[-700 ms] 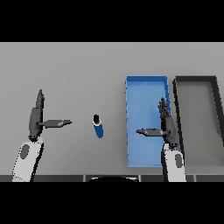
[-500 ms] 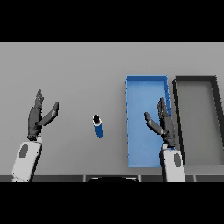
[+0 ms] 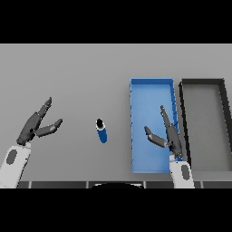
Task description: Pick up the blue pipe and place it into the blue bin.
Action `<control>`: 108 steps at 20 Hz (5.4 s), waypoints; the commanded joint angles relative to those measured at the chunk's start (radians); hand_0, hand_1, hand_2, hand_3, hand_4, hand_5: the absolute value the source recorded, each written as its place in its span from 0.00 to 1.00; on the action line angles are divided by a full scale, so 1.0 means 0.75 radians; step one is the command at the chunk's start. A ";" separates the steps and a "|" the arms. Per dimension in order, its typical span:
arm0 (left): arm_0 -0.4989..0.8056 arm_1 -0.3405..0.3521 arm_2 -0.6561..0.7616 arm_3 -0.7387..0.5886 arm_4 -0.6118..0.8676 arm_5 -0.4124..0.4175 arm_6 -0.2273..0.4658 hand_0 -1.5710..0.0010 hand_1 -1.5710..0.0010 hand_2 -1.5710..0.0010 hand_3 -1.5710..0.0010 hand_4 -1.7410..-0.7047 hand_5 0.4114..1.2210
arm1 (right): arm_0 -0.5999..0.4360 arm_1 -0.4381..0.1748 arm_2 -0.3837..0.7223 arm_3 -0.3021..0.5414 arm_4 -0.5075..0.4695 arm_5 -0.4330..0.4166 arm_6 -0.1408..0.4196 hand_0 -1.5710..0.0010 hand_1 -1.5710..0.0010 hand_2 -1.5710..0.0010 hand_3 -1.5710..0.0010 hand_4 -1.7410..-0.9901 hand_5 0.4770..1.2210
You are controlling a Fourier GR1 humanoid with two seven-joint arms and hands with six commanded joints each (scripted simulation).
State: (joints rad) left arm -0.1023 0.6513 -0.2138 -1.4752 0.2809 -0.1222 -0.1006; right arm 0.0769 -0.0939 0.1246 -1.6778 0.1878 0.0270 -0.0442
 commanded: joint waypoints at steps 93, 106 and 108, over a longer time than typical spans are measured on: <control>-0.257 -0.619 -0.512 -0.106 -0.213 -0.080 0.043 0.00 0.00 0.00 0.02 0.00 1.00 | -0.632 -0.125 0.310 -0.233 -0.622 0.634 0.552 1.00 1.00 1.00 1.00 0.70 0.05; -0.244 -0.619 -0.480 -0.118 -0.226 -0.100 0.058 0.17 0.18 0.24 0.21 0.07 1.00 | -0.767 -0.006 0.362 -0.049 -0.778 0.716 0.571 0.14 0.15 0.14 0.20 0.36 0.58; -0.243 -0.640 -0.470 -0.113 -0.201 -0.104 0.027 0.11 0.12 0.17 0.13 0.04 1.00 | -0.780 -0.016 0.376 -0.047 -0.692 0.709 0.455 0.09 0.09 0.09 0.13 0.40 0.73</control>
State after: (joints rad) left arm -0.2847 0.1707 -0.5662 -1.5596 0.1306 -0.2009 -0.0811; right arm -0.5085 -0.1058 0.4061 -1.7138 -0.3325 0.5579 0.2916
